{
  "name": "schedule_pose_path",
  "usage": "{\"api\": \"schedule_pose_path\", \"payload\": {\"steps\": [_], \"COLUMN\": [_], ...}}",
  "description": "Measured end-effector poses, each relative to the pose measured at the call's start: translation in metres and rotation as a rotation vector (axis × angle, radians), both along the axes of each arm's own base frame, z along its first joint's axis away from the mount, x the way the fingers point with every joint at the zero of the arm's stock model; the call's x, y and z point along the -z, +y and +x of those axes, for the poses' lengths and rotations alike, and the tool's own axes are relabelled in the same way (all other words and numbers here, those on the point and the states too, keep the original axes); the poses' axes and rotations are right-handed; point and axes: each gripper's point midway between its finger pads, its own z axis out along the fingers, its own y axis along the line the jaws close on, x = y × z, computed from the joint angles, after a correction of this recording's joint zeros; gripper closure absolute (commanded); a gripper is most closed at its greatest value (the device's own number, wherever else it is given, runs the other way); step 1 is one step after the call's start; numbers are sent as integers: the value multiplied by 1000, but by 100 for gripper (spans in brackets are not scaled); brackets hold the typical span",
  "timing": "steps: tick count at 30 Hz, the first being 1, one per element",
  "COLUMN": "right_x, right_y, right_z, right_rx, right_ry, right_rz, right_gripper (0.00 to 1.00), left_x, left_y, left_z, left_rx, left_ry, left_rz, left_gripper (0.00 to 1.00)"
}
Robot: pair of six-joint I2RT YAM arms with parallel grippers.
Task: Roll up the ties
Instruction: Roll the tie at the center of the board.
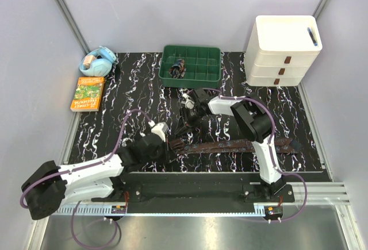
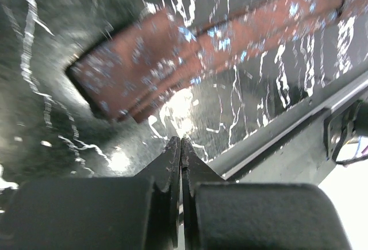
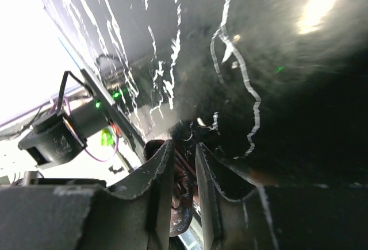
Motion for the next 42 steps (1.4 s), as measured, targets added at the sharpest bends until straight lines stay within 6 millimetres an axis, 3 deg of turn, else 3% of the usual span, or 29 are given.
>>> {"api": "schedule_pose_path", "payload": {"steps": [8,15,31,42], "right_x": [0,2,2,2], "right_y": [6,4,-9,-7], "right_z": [-18,-21,-55,-59], "right_rx": [-64,-81,-106,-112], "right_ry": [36,30,40,22], "right_rz": [26,26,-25,-43], "right_gripper": [72,74,75,76], "left_x": [21,38,38,39], "left_y": [-2,4,7,6], "left_z": [-8,-7,11,15], "left_rx": [-1,-22,-89,-103], "left_ry": [47,71,21,11], "left_rz": [45,105,138,146], "left_gripper": [100,100,100,100]}}
